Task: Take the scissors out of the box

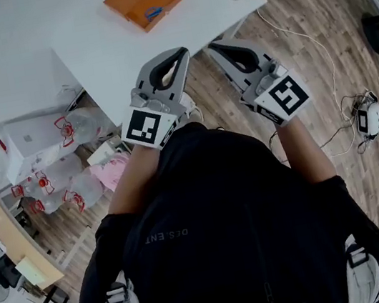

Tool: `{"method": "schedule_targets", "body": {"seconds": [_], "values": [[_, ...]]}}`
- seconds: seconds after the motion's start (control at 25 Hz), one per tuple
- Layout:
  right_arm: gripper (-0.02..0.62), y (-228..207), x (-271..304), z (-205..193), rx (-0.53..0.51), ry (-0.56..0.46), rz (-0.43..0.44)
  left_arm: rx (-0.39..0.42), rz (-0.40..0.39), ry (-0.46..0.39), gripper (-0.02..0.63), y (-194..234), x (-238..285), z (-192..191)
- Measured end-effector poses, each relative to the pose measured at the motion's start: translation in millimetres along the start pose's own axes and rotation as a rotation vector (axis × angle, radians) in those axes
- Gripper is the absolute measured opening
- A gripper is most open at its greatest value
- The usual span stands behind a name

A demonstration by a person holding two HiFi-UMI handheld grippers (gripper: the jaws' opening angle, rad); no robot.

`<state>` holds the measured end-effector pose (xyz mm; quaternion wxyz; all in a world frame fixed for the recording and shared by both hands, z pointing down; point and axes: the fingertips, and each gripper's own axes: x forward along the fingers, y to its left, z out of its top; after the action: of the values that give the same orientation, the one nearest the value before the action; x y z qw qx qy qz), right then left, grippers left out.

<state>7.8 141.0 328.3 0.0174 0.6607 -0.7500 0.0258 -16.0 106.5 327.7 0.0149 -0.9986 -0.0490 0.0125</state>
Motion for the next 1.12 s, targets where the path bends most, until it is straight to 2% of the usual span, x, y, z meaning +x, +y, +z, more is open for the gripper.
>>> {"method": "schedule_targets", "body": {"seconds": [0.36,0.68,1.12], "values": [[0.006,-53,78,7,-0.001,0.023,0.013,-0.002,0.013,0.003,0.020,84,36,-3],[0.006,-76,139,4,0.003,0.044,0.028,-0.020,0.012,0.004,0.020,144,48,-12],[0.006,-89,182,-9,0.044,0.091,0.059,-0.057,0.079,0.021,0.020,189,43,-29]]}}
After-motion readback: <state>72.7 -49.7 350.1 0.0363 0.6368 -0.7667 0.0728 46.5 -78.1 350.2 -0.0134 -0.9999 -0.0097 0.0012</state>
